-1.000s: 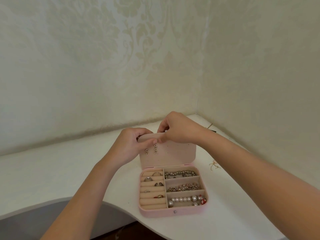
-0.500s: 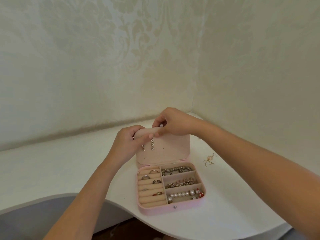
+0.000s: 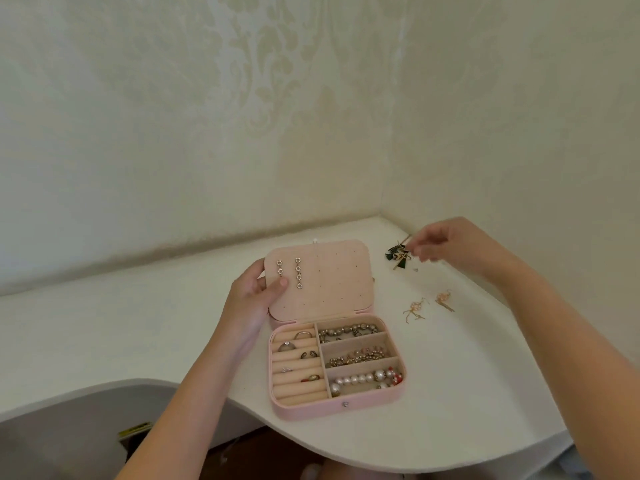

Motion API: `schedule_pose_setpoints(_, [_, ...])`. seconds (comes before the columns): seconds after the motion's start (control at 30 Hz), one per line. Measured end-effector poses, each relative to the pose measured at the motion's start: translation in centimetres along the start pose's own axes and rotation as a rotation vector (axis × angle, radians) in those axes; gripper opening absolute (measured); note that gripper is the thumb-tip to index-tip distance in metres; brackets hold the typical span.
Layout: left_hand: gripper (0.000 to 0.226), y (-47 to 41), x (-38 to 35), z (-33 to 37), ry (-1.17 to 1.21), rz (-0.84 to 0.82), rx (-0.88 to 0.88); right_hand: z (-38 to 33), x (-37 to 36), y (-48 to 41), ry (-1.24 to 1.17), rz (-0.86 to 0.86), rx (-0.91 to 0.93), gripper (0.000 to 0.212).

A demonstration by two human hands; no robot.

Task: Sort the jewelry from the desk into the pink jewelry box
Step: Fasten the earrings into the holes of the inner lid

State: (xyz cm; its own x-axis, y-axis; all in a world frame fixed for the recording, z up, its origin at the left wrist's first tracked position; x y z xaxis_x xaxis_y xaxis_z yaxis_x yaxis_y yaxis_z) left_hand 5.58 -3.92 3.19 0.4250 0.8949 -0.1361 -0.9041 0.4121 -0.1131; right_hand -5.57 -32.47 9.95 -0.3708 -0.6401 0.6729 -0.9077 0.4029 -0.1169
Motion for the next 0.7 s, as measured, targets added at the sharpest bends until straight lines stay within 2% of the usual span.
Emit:
schedule_pose_setpoints(0.1, [0.031, 0.3, -0.3, 0.1, 0.047, 0.057, -0.026, 3.4, -1.6, 1.0, 0.166, -0.088, -0.173, 0.007])
schedule_pose_setpoints(0.2, [0.030, 0.6, -0.6, 0.0, 0.119, 0.110, -0.027, 5.0, -2.6, 1.2, 0.334, -0.048, -0.308, 0.035])
schedule_pose_setpoints(0.3, [0.029, 0.8, -0.6, -0.1, 0.127, 0.168, -0.037, 5.3, -3.7, 1.1, 0.444, -0.034, -0.430, 0.047])
schedule_pose_setpoints(0.4, [0.028, 1.3, -0.7, 0.1, 0.130, 0.222, -0.049, 4.8, -4.6, 1.1, 0.523, -0.064, -0.476, 0.044])
schedule_pose_setpoints(0.57, [0.025, 1.9, -0.3, 0.9, 0.084, 0.221, -0.090, 3.5, -5.1, 1.0, 0.667, -0.052, -0.437, 0.027])
schedule_pose_setpoints(0.7, [0.033, 1.5, -0.3, 1.6, -0.069, 0.186, -0.128, 4.1, -5.2, 1.0, 0.501, -0.011, -0.471, 0.029])
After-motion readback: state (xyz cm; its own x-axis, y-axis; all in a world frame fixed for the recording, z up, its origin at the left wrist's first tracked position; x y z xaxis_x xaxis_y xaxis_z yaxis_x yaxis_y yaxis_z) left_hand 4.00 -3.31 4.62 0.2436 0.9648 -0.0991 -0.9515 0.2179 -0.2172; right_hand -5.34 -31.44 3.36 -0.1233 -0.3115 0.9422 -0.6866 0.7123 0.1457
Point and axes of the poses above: each hand's wrist, its own y-axis away from the middle knuckle, its own x-axis out of the back of the hand, z = x × y, the point moved 6 cm from there along -y, towards the middle knuckle, and after that the axes turned 3 degrees about z, right-handed, at the moved point
